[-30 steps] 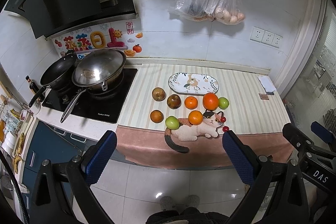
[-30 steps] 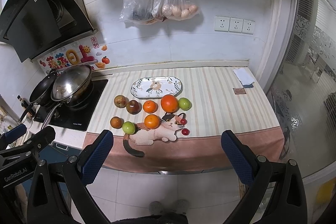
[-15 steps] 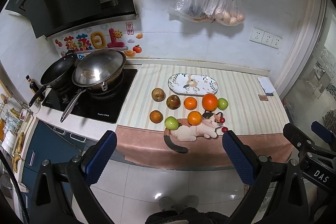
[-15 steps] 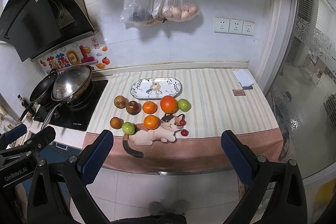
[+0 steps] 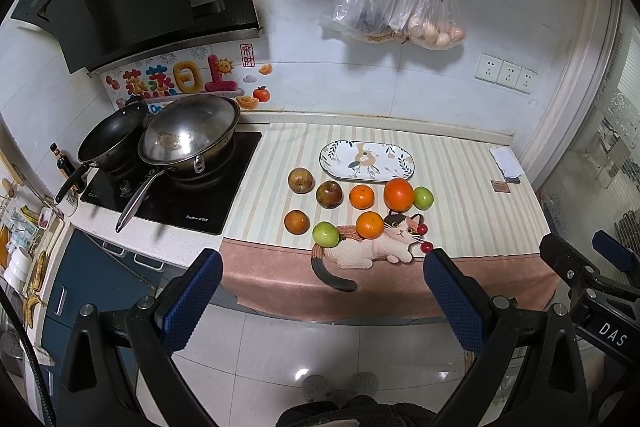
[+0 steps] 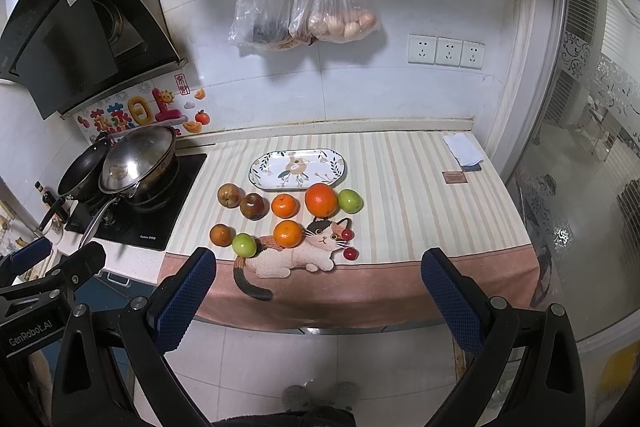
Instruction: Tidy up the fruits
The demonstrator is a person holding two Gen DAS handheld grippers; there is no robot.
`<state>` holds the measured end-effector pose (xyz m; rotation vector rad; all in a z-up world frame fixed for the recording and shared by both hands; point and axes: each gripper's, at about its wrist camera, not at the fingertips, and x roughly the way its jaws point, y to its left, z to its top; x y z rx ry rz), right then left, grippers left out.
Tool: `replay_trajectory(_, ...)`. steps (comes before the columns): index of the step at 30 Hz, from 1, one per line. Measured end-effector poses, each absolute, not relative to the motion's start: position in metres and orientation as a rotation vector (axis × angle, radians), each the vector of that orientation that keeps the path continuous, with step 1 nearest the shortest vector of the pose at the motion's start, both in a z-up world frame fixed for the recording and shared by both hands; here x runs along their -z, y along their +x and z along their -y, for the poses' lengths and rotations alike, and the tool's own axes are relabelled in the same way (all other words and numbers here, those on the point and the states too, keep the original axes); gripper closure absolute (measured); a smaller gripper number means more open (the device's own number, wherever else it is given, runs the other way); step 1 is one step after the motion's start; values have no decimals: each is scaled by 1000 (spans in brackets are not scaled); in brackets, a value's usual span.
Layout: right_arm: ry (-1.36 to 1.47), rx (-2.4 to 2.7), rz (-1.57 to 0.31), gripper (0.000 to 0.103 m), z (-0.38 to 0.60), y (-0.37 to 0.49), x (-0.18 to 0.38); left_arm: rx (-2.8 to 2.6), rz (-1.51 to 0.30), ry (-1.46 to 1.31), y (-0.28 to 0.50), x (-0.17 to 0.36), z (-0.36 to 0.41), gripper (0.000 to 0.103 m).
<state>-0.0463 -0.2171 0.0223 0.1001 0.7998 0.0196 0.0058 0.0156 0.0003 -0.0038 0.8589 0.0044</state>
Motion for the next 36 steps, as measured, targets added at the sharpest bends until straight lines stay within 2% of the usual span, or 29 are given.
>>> replay_trajectory(23, 122, -37, -802, 0, 211, -44, -25, -11, -863, -15, -1, -3, -16, 0)
replay_trajectory(31, 176, -15, -825, 0, 203, -20, -1, -89, -806, 19, 42, 16, -46, 0)
replay_trajectory(36, 206, 25, -857, 0, 195, 13, 28, -96, -865, 15, 84, 48, -63, 0)
